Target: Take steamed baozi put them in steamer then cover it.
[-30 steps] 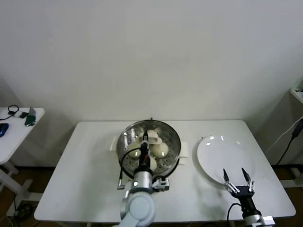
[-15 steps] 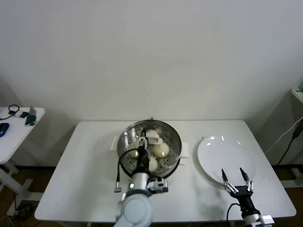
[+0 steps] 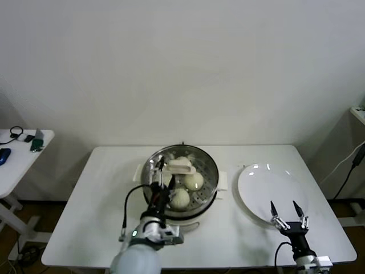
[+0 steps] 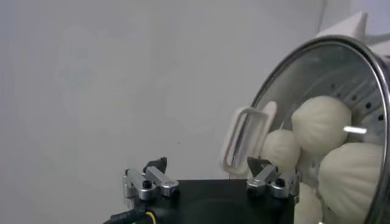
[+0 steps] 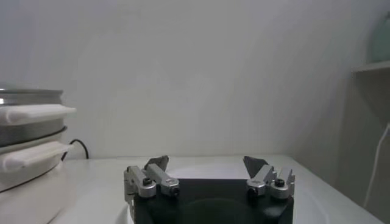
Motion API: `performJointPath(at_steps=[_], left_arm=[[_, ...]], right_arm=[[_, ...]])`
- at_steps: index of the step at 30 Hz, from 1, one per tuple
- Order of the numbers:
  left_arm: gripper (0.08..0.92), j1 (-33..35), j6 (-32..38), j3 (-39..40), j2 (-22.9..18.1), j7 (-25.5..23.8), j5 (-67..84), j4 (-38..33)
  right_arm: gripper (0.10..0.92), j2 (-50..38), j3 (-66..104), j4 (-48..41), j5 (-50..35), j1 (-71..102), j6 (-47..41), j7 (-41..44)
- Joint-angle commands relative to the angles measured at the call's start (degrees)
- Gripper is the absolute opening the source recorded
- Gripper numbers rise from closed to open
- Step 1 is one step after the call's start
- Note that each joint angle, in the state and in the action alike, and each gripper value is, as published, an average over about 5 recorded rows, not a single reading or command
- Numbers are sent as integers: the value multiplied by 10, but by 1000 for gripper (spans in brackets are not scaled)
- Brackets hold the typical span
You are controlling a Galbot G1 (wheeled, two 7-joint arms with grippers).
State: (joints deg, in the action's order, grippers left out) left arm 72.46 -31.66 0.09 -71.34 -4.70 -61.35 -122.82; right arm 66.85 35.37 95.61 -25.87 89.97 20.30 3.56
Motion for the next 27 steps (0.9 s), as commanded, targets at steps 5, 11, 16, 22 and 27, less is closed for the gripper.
performJointPath(at_steps=[5,11,16,22,27], left_arm=[[823,202,291,-355,-31,197,557,-44],[823,226,359,-436,-29,160,699,30],[823,245,421,-402,-26,144,735,110],[823,238,479,-354,-39,128,732,190],[823,232,489,-337,-51,122,722,210]], right_arm=[[823,8,-7,17,23,0,-11,-33],[823,15,-15,5,32,-1,2,-33],[823,20,-21,-3,36,-1,8,-32],[823,20,-20,-2,36,1,6,-34],[823,18,-17,-1,34,5,6,-34]])
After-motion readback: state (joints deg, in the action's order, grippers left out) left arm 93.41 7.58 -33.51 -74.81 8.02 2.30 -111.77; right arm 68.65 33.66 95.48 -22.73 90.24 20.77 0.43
